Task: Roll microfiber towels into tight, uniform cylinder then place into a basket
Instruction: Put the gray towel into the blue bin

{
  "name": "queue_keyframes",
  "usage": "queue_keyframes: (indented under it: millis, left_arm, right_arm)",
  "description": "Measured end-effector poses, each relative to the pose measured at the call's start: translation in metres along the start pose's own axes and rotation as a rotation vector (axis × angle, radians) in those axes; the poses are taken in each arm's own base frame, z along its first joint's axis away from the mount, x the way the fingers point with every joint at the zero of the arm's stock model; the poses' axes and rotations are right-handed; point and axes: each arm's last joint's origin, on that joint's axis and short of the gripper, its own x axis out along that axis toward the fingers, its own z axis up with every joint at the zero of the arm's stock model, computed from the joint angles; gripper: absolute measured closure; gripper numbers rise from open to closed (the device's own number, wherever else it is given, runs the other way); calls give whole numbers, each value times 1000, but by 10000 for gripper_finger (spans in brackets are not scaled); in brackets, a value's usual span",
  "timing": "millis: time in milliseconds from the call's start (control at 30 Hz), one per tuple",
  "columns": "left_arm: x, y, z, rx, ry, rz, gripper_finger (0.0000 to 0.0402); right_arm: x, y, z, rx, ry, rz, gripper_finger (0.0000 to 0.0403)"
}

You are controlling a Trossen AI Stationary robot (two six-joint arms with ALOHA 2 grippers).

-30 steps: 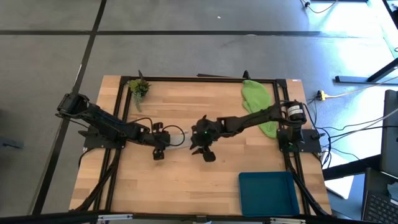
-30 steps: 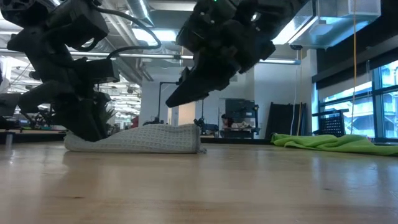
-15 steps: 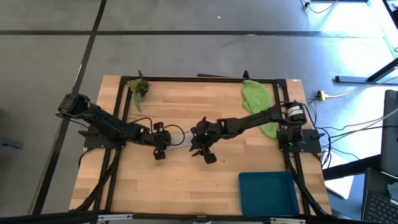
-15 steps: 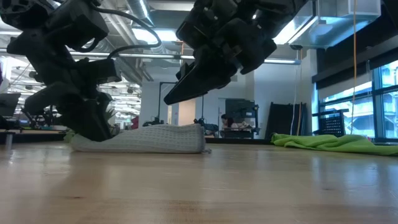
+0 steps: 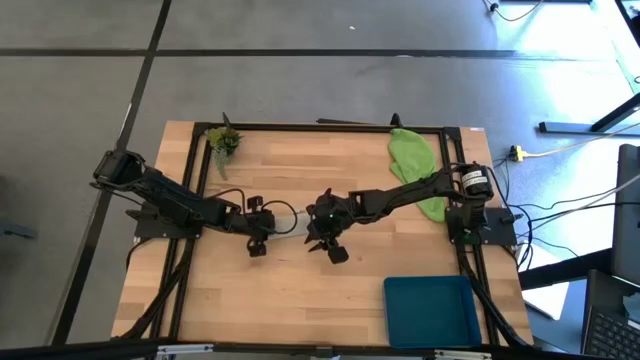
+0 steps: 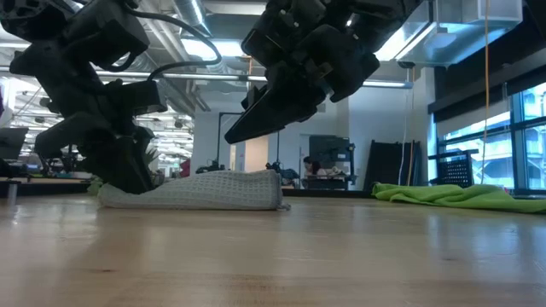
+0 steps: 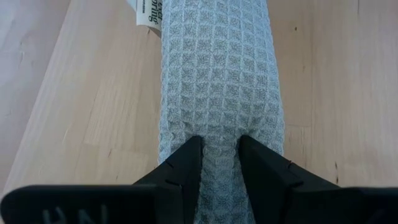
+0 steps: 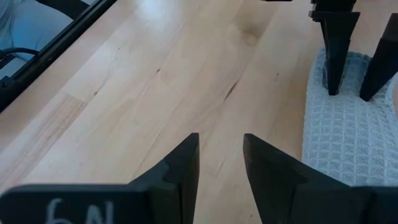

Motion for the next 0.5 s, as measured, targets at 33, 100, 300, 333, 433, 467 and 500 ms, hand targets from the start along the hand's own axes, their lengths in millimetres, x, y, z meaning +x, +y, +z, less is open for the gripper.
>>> queue_keyframes:
  millis: [33, 100, 300, 333, 433, 467, 500]
  left_arm:
    - [0, 0, 0, 0, 0, 0, 295]
    - [0, 0, 0, -1, -1, 0, 295]
    - [0, 0, 1, -2, -5, 1, 295]
    - [0, 0, 1, -3, -7, 1, 295]
    - [0, 0, 1, -3, -8, 2, 295]
    - [0, 0, 1, -3, -8, 2, 295]
    - [0, 0, 1, -3, -8, 2, 295]
  right_arm:
    - [0, 0, 0, 0, 0, 0, 277]
    - [0, 0, 0, 0, 0, 0, 277]
    - [0, 0, 0, 0, 0, 0, 277]
    - [0, 0, 0, 0, 0, 0, 277]
    - [0, 0, 0, 0, 0, 0, 277]
    - [0, 0, 0, 0, 0, 0, 277]
    - [0, 0, 0, 0, 0, 0, 277]
